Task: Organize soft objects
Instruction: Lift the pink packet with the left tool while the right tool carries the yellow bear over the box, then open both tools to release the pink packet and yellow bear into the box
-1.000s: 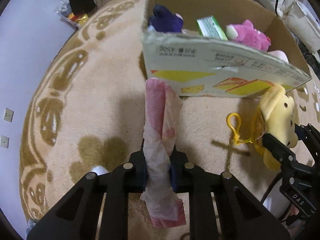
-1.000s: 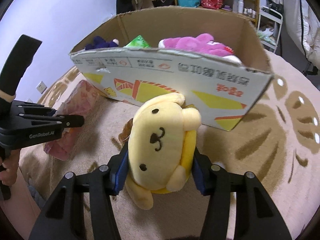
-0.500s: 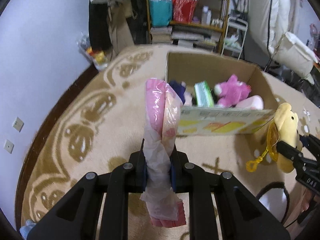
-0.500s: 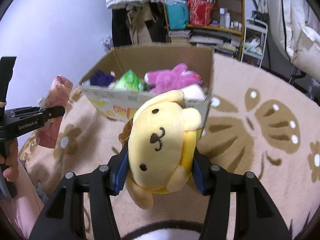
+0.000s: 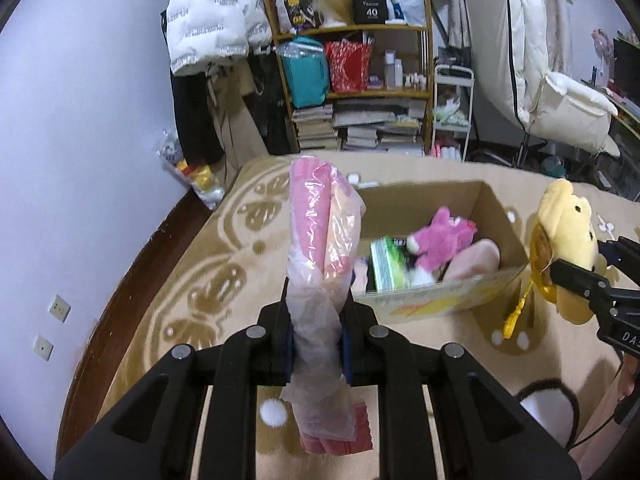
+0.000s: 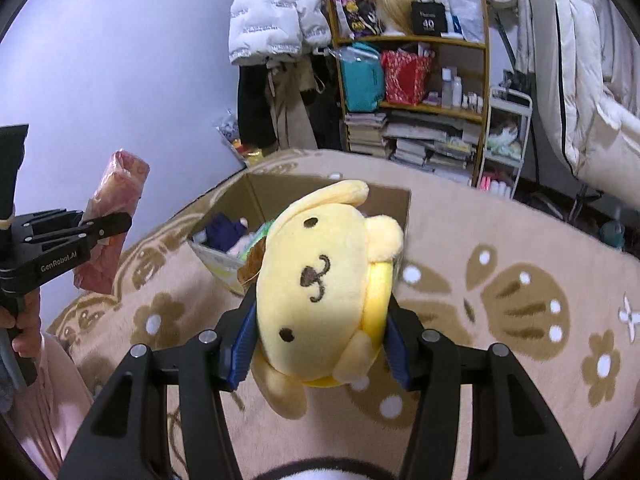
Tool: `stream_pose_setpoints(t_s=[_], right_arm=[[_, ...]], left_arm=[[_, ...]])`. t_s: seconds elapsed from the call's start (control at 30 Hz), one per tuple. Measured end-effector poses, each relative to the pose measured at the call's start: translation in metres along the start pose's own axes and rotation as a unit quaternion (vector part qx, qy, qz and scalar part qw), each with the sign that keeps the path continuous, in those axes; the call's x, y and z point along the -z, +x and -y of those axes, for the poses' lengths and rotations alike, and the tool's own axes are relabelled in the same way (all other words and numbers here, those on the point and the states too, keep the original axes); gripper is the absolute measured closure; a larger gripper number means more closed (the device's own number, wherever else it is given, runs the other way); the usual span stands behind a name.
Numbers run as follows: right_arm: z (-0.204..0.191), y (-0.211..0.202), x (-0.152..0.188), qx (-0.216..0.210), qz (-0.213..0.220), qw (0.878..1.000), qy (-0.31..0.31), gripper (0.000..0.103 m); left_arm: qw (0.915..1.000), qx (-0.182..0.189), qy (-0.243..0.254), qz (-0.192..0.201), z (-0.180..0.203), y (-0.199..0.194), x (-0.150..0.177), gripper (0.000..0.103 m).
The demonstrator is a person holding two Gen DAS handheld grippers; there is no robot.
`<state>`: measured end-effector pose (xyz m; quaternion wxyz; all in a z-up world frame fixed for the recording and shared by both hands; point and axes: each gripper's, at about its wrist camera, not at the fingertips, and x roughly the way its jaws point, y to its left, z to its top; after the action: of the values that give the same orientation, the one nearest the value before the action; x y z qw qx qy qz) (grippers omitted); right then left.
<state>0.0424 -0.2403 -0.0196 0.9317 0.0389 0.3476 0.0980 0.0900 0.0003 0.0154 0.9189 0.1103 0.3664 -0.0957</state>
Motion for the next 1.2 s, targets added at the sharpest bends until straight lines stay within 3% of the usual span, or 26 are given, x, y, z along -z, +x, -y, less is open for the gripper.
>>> stream_pose_setpoints(t_s=[0.3,0.6,0.7,1.07,1.2], right_arm=[[0.002,0.008,-0.039,0.006,0.018,1.0,-0.012,0.045],[0.012,0.031,-0.063,0.007,0.018,1.0,-0.022,0.044],[0.018,0.041,-0.063,0.005,0.01,1.0,-0.02,0.044],[0.035,0.09,-0.042,-0.019,-0.038,0.999,-0.005,0.043],[0.04,0.104,-0.033,-0.028,-0.048,0.998,0.007,0.04]], left_arm=[[0.9994,0.007,0.017,0.028,0.009,0.002,-0.039,0.087],[0.9981,0.004,0.045,0.043,0.019,0.031,-0.064,0.086],[0.9976,0.005,0.047,0.051,0.024,0.046,-0.067,0.086],[0.9987,0.039,0.032,0.008,0.041,0.104,-0.053,0.085],[0.9982,0.042,0.042,0.009,0.046,0.11,-0.049,0.084]])
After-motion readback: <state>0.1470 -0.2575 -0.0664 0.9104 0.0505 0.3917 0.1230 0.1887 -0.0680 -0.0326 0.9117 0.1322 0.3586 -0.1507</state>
